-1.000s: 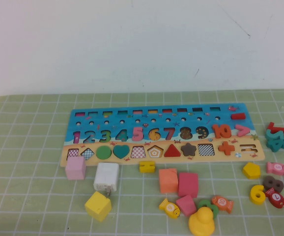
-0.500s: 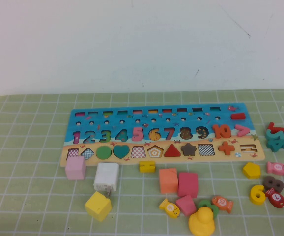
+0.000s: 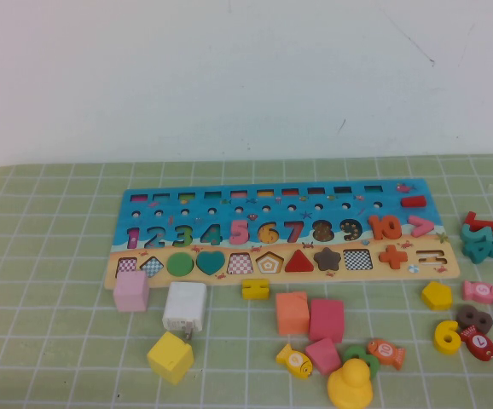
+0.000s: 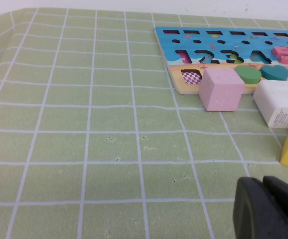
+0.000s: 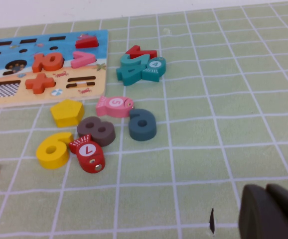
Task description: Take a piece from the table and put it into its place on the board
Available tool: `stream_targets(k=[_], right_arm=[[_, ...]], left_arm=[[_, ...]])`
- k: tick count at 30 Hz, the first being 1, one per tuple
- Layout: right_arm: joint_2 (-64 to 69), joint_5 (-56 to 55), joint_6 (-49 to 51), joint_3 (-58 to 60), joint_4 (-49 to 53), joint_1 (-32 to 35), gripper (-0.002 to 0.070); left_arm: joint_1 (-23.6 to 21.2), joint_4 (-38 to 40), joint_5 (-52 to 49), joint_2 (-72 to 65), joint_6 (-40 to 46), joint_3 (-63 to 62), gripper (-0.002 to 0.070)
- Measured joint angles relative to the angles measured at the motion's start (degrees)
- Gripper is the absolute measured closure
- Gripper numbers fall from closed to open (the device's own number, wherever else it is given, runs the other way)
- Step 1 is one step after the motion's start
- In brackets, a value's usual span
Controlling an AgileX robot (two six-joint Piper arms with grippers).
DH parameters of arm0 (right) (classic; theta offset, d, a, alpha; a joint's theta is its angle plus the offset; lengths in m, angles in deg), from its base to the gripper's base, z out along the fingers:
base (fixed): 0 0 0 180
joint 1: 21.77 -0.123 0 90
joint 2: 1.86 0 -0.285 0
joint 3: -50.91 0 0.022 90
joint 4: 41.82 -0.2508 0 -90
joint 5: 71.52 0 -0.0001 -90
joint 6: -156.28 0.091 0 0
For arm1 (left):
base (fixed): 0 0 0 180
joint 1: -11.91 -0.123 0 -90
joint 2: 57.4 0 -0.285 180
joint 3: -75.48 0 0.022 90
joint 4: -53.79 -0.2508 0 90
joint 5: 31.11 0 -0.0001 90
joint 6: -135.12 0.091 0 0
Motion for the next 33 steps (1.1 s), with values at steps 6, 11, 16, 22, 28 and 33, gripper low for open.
stream_targets(k=[6,11,16,22,28,33], right_arm=[[0.0,0.0,0.0,0.0,0.0,0.0,0.0678],[0.0,0.0,0.0,0.0,0.0,0.0,0.0678],[0.0,0.0,0.0,0.0,0.0,0.0,0.0678],[0.0,0.0,5.7,0.0,-9.6,0.0,0.0678],[0.0,0.2,8.7,0.0,-28.0,0.0,0.0678],[0.0,0.2,9.0,0.0,-42.1,0.0,0.0678]], left_arm=[[0.0,0.0,0.0,0.0,0.0,0.0,0.0676],[0.0,0.0,0.0,0.0,0.0,0.0,0.0676],[0.0,0.0,0.0,0.0,0.0,0.0,0.0676],[0.0,0.0,0.0,0.0,0.0,0.0,0.0676],[0.0,0.0,0.0,0.0,0.0,0.0,0.0676],[0.0,0.0,0.0,0.0,0.0,0.0,0.0676]])
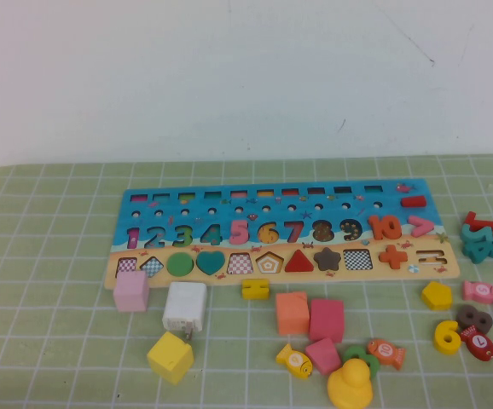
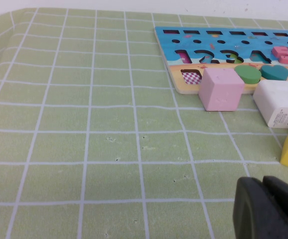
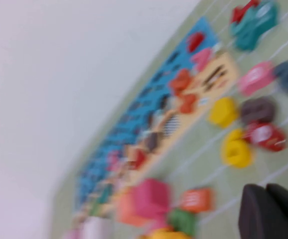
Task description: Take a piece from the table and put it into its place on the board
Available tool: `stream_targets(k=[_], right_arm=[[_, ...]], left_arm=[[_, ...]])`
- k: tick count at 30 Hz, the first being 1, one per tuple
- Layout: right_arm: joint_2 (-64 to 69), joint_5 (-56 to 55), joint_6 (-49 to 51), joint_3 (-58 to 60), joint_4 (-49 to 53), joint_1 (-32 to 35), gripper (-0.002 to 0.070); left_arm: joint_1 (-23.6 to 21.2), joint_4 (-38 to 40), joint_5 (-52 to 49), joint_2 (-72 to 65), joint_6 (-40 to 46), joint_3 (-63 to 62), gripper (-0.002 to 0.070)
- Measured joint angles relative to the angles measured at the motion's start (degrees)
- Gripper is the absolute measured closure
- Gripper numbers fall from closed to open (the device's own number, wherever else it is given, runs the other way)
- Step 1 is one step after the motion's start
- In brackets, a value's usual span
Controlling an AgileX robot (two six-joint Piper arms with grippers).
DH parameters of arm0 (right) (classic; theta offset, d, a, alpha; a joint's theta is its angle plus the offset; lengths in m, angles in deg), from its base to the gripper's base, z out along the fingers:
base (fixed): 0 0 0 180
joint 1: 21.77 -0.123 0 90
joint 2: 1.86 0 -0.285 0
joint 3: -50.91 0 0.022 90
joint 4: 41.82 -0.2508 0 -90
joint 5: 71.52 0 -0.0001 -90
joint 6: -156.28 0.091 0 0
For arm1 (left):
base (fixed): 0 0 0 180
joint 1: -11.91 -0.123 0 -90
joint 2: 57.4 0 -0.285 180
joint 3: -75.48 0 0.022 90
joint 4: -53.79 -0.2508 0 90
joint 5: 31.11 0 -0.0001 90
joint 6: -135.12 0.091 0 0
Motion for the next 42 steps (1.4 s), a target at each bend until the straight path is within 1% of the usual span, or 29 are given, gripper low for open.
stream_targets(k=[2,9,13,16,18,21,25,28,32,37,40,42], right_arm=[[0.0,-0.4,-0.3,0.0,-4.5,0.0,0.0678],[0.0,-2.3,-4.1,0.0,-8.6,0.0,0.0678],[0.0,-1.7,-15.2,-0.3,-9.4,0.0,0.0678],[0.3,0.9,-23.9,-3.8,-8.3,0.0,0.0678],[2.4,2.8,-28.0,-8.2,-5.4,0.0,0.0678],[9.4,8.5,-33.7,-15.9,2.2,0.0,0.0678],[21.5,20.9,-40.8,-28.0,13.5,0.0,0.0678],[29.9,28.0,-45.3,-36.7,18.6,-0.3,0.0678],[38.9,32.7,-47.5,-46.9,20.5,-3.7,0.0678],[48.7,37.1,-48.5,-55.0,22.4,-12.2,0.0678],[56.4,39.0,-46.0,-58.4,25.6,-18.0,0.0678],[62.1,40.6,-42.7,-60.6,29.3,-22.3,0.0678]], left_arm=[[0.0,0.0,0.0,0.0,0.0,0.0,0.0676],[0.0,0.0,0.0,0.0,0.0,0.0,0.0676],[0.0,0.0,0.0,0.0,0.0,0.0,0.0676],[0.0,0.0,0.0,0.0,0.0,0.0,0.0676],[0.0,0.0,0.0,0.0,0.0,0.0,0.0676],[0.0,0.0,0.0,0.0,0.0,0.0,0.0676],[0.0,0.0,0.0,0.0,0.0,0.0,0.0676],[0.0,0.0,0.0,0.0,0.0,0.0,0.0676],[0.0,0.0,0.0,0.0,0.0,0.0,0.0676],[0.0,0.0,0.0,0.0,0.0,0.0,0.0676],[0.0,0.0,0.0,0.0,0.0,0.0,0.0676],[0.0,0.0,0.0,0.0,0.0,0.0,0.0676]])
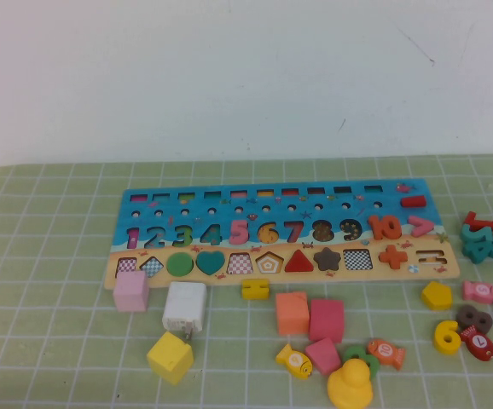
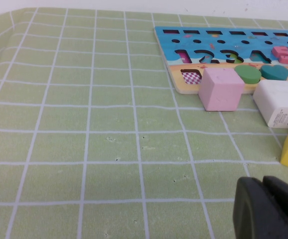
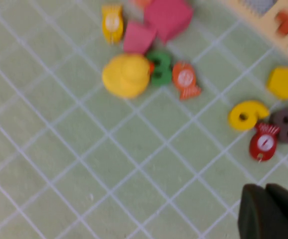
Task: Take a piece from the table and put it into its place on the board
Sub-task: Pick up the "number 6"
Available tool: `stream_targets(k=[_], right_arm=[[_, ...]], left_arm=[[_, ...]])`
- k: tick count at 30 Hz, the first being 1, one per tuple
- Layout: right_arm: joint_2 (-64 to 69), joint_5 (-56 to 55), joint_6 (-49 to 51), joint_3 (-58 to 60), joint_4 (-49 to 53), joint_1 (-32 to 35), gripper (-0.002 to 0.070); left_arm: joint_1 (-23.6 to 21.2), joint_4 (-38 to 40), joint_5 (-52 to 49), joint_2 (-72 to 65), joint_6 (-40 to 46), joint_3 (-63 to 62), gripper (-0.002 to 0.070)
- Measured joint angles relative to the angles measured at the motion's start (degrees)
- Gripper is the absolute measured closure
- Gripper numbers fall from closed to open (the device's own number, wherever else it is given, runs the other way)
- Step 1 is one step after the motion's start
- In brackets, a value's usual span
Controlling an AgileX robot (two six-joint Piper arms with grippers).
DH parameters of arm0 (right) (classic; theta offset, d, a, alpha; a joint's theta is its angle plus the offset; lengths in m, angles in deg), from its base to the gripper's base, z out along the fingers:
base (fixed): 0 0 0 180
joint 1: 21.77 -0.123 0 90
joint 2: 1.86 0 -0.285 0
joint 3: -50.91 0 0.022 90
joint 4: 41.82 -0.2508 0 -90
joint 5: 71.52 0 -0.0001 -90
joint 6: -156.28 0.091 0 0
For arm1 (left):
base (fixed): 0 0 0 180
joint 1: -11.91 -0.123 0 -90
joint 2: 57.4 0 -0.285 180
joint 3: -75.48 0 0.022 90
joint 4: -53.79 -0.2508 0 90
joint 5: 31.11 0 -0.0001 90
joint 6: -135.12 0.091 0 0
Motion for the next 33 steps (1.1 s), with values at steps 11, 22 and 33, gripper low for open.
stream_targets(k=[11,22,33], right_arm=[[24.3,4.8,22.9,-6.3,11.4,-8.7,0.0678],[28.4,-5.1,35.8,-6.2,11.3,-8.7,0.0452],[34.8,-9.7,42.3,-3.4,11.3,-7.7,0.0265]], left_arm=[[0.0,0.0,0.0,0.0,0.0,0.0,0.0676],[0.0,0.0,0.0,0.0,0.0,0.0,0.0676],[0.0,0.0,0.0,0.0,0.0,0.0,0.0676]])
